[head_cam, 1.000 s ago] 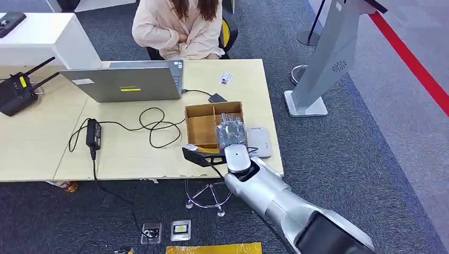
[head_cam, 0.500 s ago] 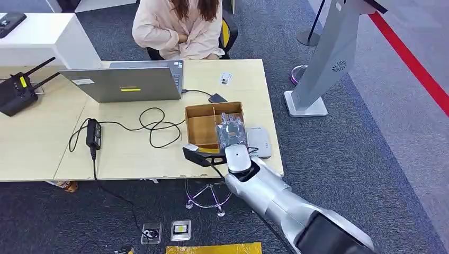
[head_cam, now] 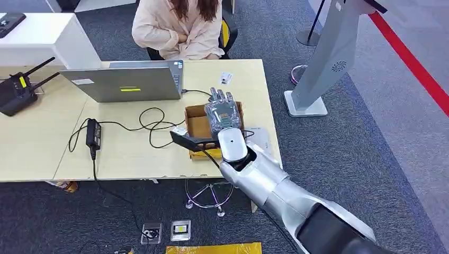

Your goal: Pass the card to the sensor for recognition and then transmit it.

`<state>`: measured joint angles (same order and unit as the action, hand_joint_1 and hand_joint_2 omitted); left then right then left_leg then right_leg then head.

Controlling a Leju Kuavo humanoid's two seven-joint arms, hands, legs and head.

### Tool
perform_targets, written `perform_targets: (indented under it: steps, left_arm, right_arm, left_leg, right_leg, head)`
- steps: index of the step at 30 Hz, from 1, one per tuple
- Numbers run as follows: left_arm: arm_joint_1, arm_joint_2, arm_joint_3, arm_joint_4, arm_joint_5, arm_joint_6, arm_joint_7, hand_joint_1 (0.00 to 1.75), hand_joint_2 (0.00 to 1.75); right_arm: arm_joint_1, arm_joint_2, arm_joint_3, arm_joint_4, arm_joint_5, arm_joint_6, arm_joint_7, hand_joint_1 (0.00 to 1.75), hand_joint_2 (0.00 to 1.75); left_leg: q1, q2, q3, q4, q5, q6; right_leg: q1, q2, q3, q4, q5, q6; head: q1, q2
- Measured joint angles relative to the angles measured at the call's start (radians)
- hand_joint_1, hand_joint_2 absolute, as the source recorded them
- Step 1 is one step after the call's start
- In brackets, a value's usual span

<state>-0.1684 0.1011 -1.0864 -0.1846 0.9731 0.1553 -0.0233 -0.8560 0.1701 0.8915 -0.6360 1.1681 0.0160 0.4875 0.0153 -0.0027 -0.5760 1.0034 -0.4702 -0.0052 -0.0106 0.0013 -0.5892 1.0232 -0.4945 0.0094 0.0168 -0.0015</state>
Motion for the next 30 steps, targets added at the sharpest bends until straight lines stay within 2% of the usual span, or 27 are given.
perform_targets:
  steps: [7,13,21,25,30]
  left_arm:
    - [0.005,0.000,0.000,0.000,0.000,-0.003,-0.015,0.00,0.00]
    - [0.006,0.000,0.000,0.000,0.001,-0.003,-0.024,0.00,0.00]
    - [0.012,0.000,0.000,0.000,0.002,0.006,-0.037,0.00,0.00]
    - [0.013,-0.001,0.000,0.000,-0.005,0.008,-0.042,0.00,0.00]
    - [0.014,-0.002,0.000,0.000,-0.018,0.011,-0.042,0.00,0.00]
  right_arm:
    - [-0.077,-0.002,0.000,-0.100,0.000,0.055,0.025,1.75,1.75]
    - [-0.106,-0.005,0.000,-0.100,-0.071,0.015,0.031,1.75,1.75]
    - [-0.117,-0.011,-0.003,-0.079,-0.131,0.003,0.056,1.75,1.75]
    - [-0.118,-0.021,-0.031,-0.056,-0.191,-0.008,0.085,1.75,1.75]
    - [-0.119,-0.042,-0.056,-0.044,-0.202,-0.009,0.101,1.75,1.75]
  left_leg:
    - [0.000,0.000,0.000,0.000,0.000,0.000]
    - [0.000,0.000,0.000,0.000,0.000,0.000]
    - [0.000,0.000,0.000,0.000,0.000,0.000]
    - [0.000,0.000,0.000,0.000,0.000,0.000]
    - [0.000,0.000,0.000,0.000,0.000,0.000]
  right_leg:
    - [0.000,0.000,0.000,0.000,0.000,0.000]
    - [0.000,0.000,0.000,0.000,0.000,0.000]
    - [0.000,0.000,0.000,0.000,0.000,0.000]
    - [0.000,0.000,0.000,0.000,0.000,0.000]
    - [0.000,0.000,0.000,0.000,0.000,0.000]
  head:
    - [0.000,0.000]
    - [0.000,0.000]
    - [0.000,0.000]
    - [0.000,0.000]
    - [0.000,0.000]
